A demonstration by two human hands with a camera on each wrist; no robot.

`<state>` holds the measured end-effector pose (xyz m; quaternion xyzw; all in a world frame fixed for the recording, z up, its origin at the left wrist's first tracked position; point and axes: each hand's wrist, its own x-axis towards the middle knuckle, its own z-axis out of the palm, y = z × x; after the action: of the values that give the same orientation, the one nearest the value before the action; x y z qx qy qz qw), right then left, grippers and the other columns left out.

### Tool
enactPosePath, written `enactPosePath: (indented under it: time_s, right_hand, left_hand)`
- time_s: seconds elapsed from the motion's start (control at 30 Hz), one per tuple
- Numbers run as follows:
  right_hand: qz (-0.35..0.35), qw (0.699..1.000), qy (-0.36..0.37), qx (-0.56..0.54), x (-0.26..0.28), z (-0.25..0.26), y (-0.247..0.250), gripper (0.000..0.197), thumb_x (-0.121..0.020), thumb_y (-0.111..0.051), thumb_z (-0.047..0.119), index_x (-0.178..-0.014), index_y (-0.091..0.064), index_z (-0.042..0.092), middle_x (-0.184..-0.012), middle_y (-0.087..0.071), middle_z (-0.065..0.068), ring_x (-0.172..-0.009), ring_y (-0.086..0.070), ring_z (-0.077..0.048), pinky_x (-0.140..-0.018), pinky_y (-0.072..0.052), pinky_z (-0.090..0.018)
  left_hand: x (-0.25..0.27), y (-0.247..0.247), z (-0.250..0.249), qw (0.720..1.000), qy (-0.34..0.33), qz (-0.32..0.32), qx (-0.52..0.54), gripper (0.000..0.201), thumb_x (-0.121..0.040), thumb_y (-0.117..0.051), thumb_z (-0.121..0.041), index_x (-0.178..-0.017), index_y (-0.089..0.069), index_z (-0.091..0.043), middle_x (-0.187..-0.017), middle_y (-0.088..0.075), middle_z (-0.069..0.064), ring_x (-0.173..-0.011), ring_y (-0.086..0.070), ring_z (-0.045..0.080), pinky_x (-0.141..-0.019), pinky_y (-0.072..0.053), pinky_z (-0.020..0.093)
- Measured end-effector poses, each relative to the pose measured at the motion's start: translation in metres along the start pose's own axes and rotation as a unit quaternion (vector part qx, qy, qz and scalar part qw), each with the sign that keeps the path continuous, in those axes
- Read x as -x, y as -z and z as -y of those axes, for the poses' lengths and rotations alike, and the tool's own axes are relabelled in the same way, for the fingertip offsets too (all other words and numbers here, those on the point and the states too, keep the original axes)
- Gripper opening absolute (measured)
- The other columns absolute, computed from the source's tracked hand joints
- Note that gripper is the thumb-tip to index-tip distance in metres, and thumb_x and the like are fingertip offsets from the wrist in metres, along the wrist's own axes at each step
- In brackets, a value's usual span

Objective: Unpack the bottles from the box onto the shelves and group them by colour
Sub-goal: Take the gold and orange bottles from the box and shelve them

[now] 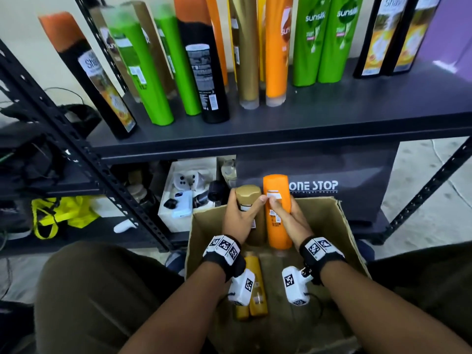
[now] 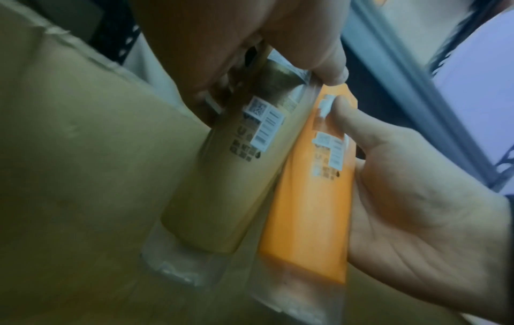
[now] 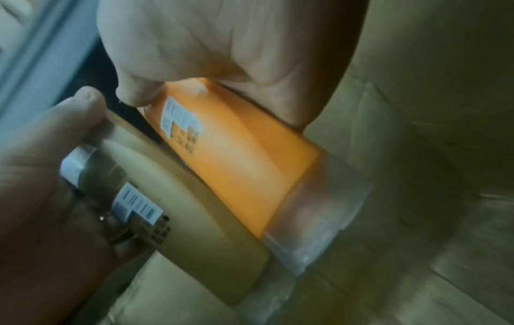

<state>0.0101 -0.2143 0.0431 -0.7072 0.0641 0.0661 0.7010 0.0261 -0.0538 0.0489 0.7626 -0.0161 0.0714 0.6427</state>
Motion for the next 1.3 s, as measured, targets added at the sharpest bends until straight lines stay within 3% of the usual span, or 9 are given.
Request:
enactPosePath:
  time_s: [0.23,0.43,0.63,0.73,0.93,1.0,1.07,1.17,1.3]
  right_hand:
    - [-0.033,0.997,0.073,-0.012,-0.001,0.052,0.013,0.050,-0.071,-0.064,0.082,-0.112,-0.060,0.055,-0.108,-0.072,0.015,-0.100,-0.071,-0.011,-0.095,-0.056,-0.049]
    - [-0.043,0.987,0.155,-0.006,0.005,0.091,0.016,0.040,-0.078,-0.061,0.077,-0.114,-0.053,0.060,-0.109,-0.069,0.022,-0.097,-0.069,-0.001,-0.082,-0.054,-0.035]
    - [-0.105,0.964,0.243,-0.033,0.000,0.130,0.022,0.038,-0.086,-0.060,0.067,-0.114,-0.056,0.042,-0.105,-0.070,0.011,-0.099,-0.070,-0.011,-0.090,-0.057,-0.042]
    - [-0.131,0.952,0.274,-0.038,-0.003,0.148,0.028,0.036,-0.088,-0.056,0.065,-0.114,-0.052,0.040,-0.105,-0.069,0.010,-0.099,-0.068,-0.015,-0.090,-0.055,-0.045]
    - [-0.161,0.927,0.334,-0.051,0.001,0.192,0.040,0.034,-0.090,-0.054,0.062,-0.116,-0.052,0.040,-0.105,-0.070,0.010,-0.098,-0.069,-0.014,-0.087,-0.056,-0.041]
    - [-0.166,0.919,0.353,-0.048,0.004,0.207,0.045,0.027,-0.090,-0.053,0.063,-0.114,-0.052,0.049,-0.107,-0.070,0.014,-0.099,-0.069,-0.012,-0.087,-0.056,-0.039]
    - [-0.166,0.913,0.369,-0.045,0.005,0.221,0.049,0.019,-0.090,-0.052,0.063,-0.109,-0.051,0.063,-0.108,-0.069,0.020,-0.101,-0.069,-0.008,-0.087,-0.056,-0.034]
    - [-0.176,0.903,0.389,-0.039,0.007,0.239,0.055,0.019,-0.089,-0.051,0.063,-0.108,-0.050,0.070,-0.108,-0.068,0.025,-0.102,-0.069,-0.005,-0.090,-0.056,-0.036]
    - [-0.200,0.888,0.413,-0.029,0.003,0.258,0.066,0.024,-0.092,-0.051,0.063,-0.112,-0.054,0.050,-0.108,-0.070,0.016,-0.100,-0.070,-0.009,-0.088,-0.058,-0.038]
  left_hand:
    - [-0.025,0.003,-0.048,0.998,-0.058,-0.026,0.000,0.039,-0.079,-0.078,-0.057,-0.107,-0.061,-0.036,-0.101,-0.072,-0.020,-0.093,-0.068,-0.002,-0.077,-0.048,0.008]
    - [-0.034,-0.006,-0.095,0.992,-0.116,-0.021,0.041,0.039,-0.081,-0.080,-0.051,-0.108,-0.062,-0.030,-0.101,-0.074,-0.010,-0.093,-0.071,0.007,-0.078,-0.053,0.015]
    - [-0.045,-0.009,-0.144,0.982,-0.174,-0.045,0.054,0.037,-0.081,-0.079,-0.052,-0.105,-0.061,-0.030,-0.098,-0.073,-0.011,-0.090,-0.070,0.007,-0.078,-0.053,0.019]
    - [-0.052,-0.009,-0.167,0.976,-0.203,-0.052,0.056,0.035,-0.083,-0.079,-0.050,-0.106,-0.061,-0.030,-0.098,-0.073,-0.012,-0.092,-0.070,0.008,-0.081,-0.055,0.025]
    - [-0.067,-0.016,-0.215,0.967,-0.236,-0.044,0.090,0.037,-0.084,-0.079,-0.048,-0.108,-0.062,-0.027,-0.100,-0.072,-0.012,-0.094,-0.069,0.005,-0.079,-0.053,0.017]
    - [-0.072,-0.021,-0.231,0.963,-0.246,-0.041,0.098,0.038,-0.083,-0.079,-0.049,-0.109,-0.062,-0.027,-0.100,-0.073,-0.012,-0.093,-0.070,0.005,-0.078,-0.053,0.016]
    - [-0.076,-0.025,-0.246,0.961,-0.252,-0.038,0.105,0.038,-0.083,-0.080,-0.048,-0.109,-0.062,-0.029,-0.101,-0.073,-0.012,-0.094,-0.071,0.006,-0.081,-0.057,0.026]
    - [-0.081,-0.032,-0.264,0.959,-0.260,-0.028,0.114,0.038,-0.082,-0.080,-0.051,-0.109,-0.062,-0.032,-0.103,-0.073,-0.009,-0.096,-0.072,0.013,-0.085,-0.060,0.046]
    - [-0.086,-0.041,-0.283,0.955,-0.268,-0.028,0.122,0.043,-0.082,-0.081,-0.051,-0.113,-0.062,-0.030,-0.105,-0.073,-0.010,-0.099,-0.071,0.009,-0.089,-0.060,0.045]
